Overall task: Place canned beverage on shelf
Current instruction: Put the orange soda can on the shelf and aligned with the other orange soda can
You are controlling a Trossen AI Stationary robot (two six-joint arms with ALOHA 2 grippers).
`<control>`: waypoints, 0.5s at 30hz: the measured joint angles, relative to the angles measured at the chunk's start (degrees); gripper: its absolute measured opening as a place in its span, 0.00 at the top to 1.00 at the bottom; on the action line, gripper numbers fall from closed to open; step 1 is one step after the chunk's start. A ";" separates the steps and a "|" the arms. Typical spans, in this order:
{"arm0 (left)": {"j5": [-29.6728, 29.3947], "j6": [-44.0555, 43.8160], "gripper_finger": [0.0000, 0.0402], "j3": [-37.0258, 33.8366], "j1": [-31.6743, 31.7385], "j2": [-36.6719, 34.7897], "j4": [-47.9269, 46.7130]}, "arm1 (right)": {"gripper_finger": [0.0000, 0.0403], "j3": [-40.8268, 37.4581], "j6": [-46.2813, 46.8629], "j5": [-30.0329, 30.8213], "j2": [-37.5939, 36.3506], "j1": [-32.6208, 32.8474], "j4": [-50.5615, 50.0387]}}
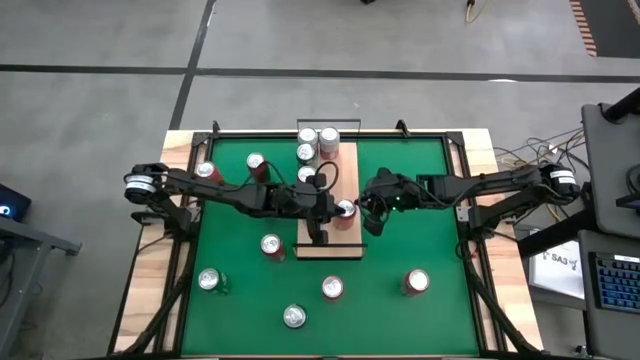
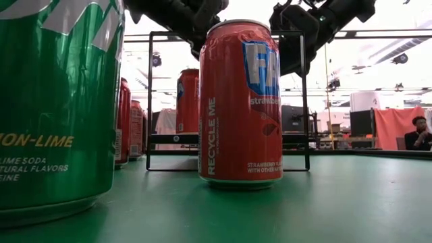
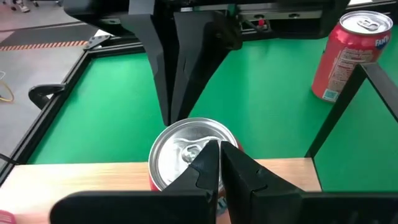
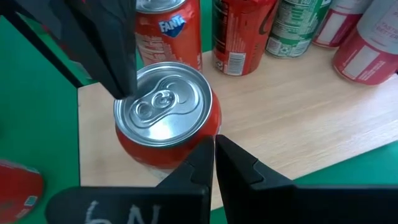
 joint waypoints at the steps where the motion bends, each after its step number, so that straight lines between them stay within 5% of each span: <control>1: -0.04 -0.03 1.00 0.00 -0.01 0.00 0.00 | 0.98 0.00 0.14 -0.05 0.00 0.08 0.00; 15: -3.02 0.25 1.00 -0.07 0.11 0.00 -1.69 | 0.98 0.22 1.07 -0.43 -0.17 2.49 -0.83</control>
